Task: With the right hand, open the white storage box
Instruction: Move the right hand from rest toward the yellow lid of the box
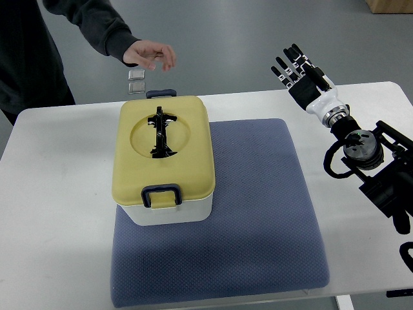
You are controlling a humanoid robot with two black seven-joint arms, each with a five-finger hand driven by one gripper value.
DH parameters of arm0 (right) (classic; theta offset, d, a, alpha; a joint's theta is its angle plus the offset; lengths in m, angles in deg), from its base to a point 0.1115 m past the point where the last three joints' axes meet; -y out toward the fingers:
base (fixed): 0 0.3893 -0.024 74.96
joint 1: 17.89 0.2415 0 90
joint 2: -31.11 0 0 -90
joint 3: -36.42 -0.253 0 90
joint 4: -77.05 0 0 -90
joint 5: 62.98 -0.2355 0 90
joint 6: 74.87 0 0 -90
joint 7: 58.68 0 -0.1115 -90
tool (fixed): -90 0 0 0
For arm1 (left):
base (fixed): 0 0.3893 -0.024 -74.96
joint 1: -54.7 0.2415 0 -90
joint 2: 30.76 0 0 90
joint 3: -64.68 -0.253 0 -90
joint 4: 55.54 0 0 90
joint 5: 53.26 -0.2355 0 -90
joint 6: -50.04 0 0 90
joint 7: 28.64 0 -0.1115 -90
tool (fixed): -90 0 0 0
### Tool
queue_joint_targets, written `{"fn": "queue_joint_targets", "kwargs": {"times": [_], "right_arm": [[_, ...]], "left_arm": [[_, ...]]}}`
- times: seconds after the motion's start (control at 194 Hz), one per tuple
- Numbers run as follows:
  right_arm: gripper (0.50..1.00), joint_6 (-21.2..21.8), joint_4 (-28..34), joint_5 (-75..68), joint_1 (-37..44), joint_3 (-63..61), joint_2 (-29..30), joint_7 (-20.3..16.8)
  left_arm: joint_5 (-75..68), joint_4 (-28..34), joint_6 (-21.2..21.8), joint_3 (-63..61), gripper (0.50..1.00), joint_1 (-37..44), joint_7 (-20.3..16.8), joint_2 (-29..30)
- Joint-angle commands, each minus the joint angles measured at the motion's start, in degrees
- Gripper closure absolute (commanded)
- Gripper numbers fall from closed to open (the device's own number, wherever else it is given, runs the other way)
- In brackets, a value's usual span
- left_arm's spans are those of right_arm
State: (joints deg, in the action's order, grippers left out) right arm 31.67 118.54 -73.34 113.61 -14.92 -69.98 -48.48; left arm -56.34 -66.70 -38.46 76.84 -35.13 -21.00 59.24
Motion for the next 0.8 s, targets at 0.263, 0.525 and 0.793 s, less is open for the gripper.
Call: {"fn": "queue_joint_targets", "kwargs": {"times": [0.263, 0.525, 0.793], "right_arm": [[0.568, 0.25, 0.09, 0.09, 0.43, 0.09, -0.17, 0.00], [0.568, 3.67, 0.09, 19.42, 7.11, 1.85, -2.80, -0.17], [0.570, 13.34, 5.36, 59.06, 22.05, 7.30, -7.29, 0.53]], "left_arm": [[0.18, 0.17, 0.61, 0.24, 0.500, -0.09, 0.00, 0.00], [0.09, 0.00, 0.17, 0.06, 0.500, -0.09, 0.00, 0.00], [0.09, -0.44, -0.27, -0.03, 0.500, -0.09, 0.00, 0.00]]}}
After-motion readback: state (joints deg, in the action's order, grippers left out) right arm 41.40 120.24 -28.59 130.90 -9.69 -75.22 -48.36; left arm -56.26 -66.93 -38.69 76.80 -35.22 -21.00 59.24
